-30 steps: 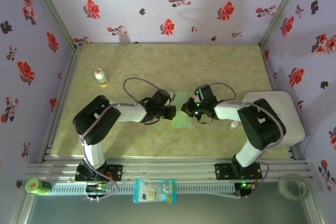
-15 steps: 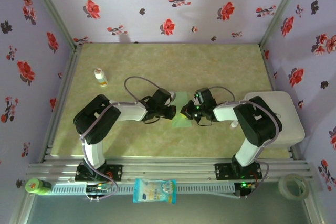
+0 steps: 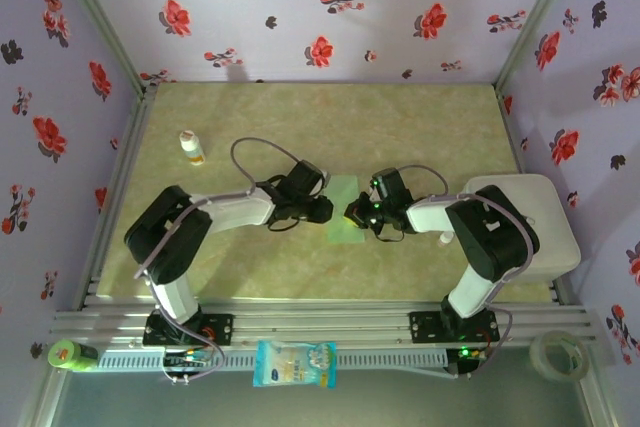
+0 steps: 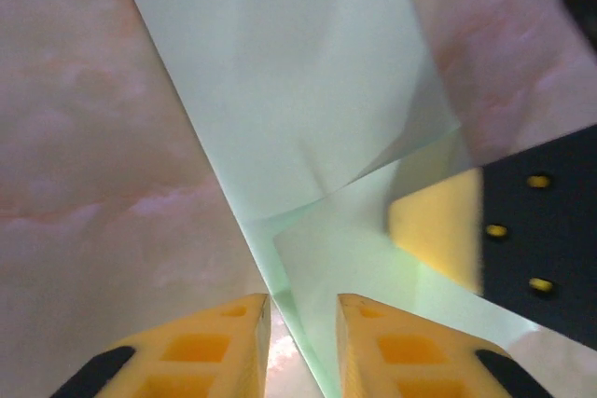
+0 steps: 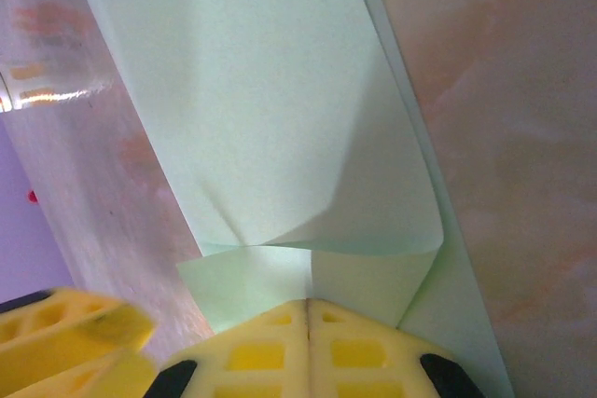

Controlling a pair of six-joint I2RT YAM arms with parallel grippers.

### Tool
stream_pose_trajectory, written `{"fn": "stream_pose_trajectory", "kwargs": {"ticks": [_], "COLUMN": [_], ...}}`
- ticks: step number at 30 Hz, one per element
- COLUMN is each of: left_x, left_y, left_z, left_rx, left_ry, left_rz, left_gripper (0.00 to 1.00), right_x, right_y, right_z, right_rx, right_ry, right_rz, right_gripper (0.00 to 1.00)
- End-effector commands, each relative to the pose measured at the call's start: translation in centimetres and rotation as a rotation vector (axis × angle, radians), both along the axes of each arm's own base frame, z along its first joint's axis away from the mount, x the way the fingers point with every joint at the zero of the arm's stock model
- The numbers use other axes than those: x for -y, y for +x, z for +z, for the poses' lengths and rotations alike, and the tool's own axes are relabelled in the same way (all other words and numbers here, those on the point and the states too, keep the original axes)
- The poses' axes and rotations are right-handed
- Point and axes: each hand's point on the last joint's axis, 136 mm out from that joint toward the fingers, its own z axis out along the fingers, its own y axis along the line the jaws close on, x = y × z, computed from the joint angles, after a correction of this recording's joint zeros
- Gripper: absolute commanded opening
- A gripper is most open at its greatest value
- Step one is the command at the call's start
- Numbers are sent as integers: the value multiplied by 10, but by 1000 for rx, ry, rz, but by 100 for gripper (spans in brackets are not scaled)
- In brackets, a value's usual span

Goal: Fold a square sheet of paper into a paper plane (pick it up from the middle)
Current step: Fold the triangle a second time at the center of the table.

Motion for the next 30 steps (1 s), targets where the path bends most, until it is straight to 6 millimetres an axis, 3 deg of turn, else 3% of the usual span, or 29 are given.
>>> {"fn": "stream_pose_trajectory", "kwargs": {"ticks": [1, 4, 11, 30], "left_x": [3, 16, 54, 54], "left_y": [-9, -21, -49, -50], "left_z": [27, 38, 22, -24], "left_rx": [-31, -76, -246, -320], "left_ry": [-115, -206, -301, -208], "left_rz": [29, 7, -94, -77], "left_gripper": [14, 0, 0, 0], "right_x": [14, 17, 19, 18], "right_y": [-11, -13, -15, -14], "right_z": [-14, -15, -14, -17], "right_rx": [-60, -62, -63, -70], "right_ry": [-82, -95, -109, -122], "right_rz": [-37, -33, -26, -11], "right_gripper": [0, 0, 0, 0]}}
